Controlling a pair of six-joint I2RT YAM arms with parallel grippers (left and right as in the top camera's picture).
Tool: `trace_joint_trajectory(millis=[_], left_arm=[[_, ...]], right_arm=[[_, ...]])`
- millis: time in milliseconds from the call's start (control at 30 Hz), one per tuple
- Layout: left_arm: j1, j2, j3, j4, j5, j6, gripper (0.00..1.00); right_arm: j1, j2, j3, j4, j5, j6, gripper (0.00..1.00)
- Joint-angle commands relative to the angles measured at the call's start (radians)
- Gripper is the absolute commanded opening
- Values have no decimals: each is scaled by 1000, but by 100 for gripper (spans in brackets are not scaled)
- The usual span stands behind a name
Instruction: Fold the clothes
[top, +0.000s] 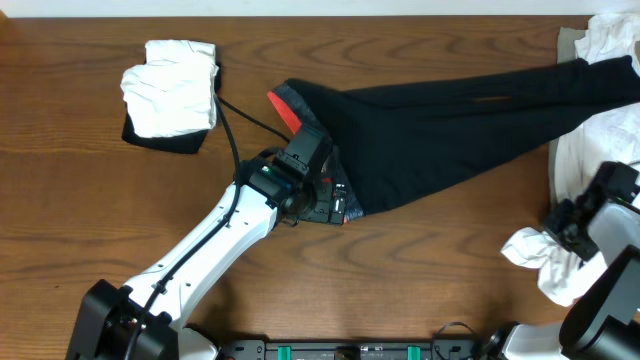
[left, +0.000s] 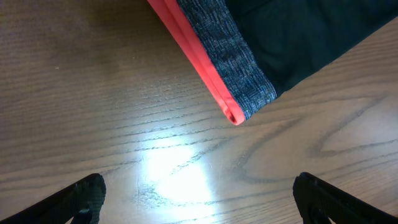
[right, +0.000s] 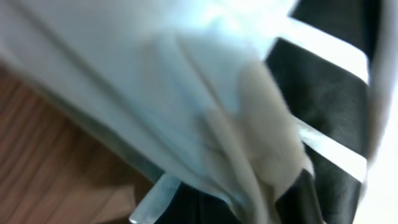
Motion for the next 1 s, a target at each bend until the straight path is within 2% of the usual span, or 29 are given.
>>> trace_joint_trajectory(millis=[0,133,300,333,400,667,733,767,833,900,967], left_arm=[[1,-5,11,-14,-13,13,98],[1,-5,11,-29,-13,13,98],[1,-5,11,-24,-13,13,98],[1,-5,12,-22,-13,13,98],[1,-6,12,-17,-13,13,98],[-3,-5,12,47,58,-19,98],[-14,-5,12,93,63,-41,84],[-19,-5,11,114,62,-50,62],[-31,-5,11,158,62,-60,6],[-45,-4,10,195,39,-85,6],[-59,-3,7,219,-7,-110,6]], right_arm=[[-100,0,-10,33,21,-14,1],[-183,0,5,102,-87,-15,1],[-217,0,18,176,-214,-14,1],[-216,0,31,180,-251,-14,9],[-209,-2,68,167,-314,-14,36],[-144,-12,346,-88,-444,-21,58],[-122,-12,396,-133,-491,-21,65],[-109,-12,411,-150,-510,-21,69],[-87,-12,419,-164,-531,-21,69],[-65,-11,418,-184,-527,-24,60],[-48,-11,418,-201,-527,-29,62]])
